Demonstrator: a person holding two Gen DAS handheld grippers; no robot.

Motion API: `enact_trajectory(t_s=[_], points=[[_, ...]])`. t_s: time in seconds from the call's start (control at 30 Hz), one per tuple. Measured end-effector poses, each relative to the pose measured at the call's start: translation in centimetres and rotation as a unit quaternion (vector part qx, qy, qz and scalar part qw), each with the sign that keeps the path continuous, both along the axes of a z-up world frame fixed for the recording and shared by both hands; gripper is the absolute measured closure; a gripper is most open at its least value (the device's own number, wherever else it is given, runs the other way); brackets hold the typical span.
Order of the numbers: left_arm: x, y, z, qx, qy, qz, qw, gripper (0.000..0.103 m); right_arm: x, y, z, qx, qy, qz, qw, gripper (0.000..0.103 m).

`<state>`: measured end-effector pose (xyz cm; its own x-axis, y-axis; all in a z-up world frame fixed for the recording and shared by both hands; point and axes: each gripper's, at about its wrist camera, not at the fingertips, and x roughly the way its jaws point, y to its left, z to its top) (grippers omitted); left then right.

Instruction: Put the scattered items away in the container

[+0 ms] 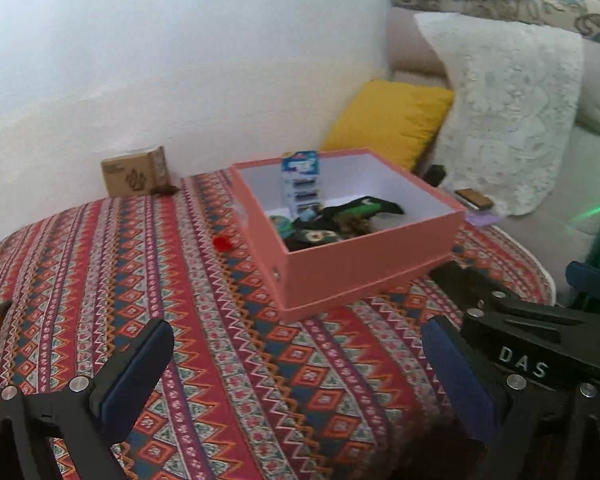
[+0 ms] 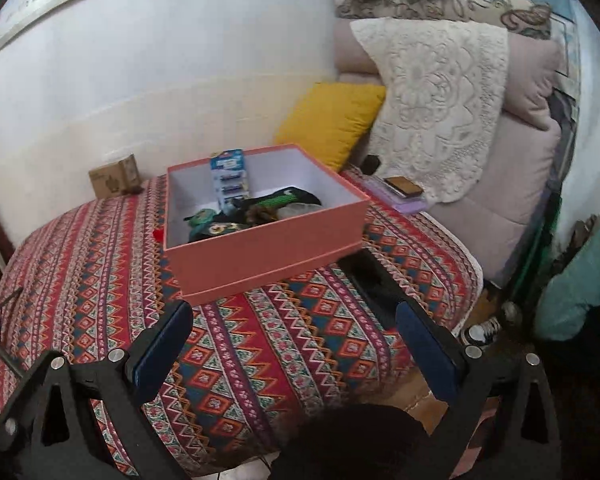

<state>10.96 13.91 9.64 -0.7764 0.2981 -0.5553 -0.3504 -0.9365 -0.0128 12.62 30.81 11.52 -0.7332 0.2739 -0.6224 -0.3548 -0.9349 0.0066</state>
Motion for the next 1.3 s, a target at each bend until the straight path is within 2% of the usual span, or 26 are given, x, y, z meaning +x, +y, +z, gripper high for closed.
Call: enact_trajectory(t_s=[0.63, 1.13, 1.3], points=[[1.4, -0.6, 1.8, 0.004, 0.016, 0.010, 0.9998, 0.001, 1.1, -0.7, 2.0, 0.006, 0.020, 0.004, 1.000, 0.000], [1.5, -1.0, 2.3, 0.004, 0.022, 0.014, 0.9996, 0.001, 0.9, -1.4, 2.5, 0.008, 0.023, 0.009, 1.000, 0.000], [1.9, -0.8, 2.6, 0.002, 0.038, 0.004, 0.9993, 0.001, 0.8, -1.4, 2.6, 0.010, 0.023, 0.012, 1.000, 0.000]])
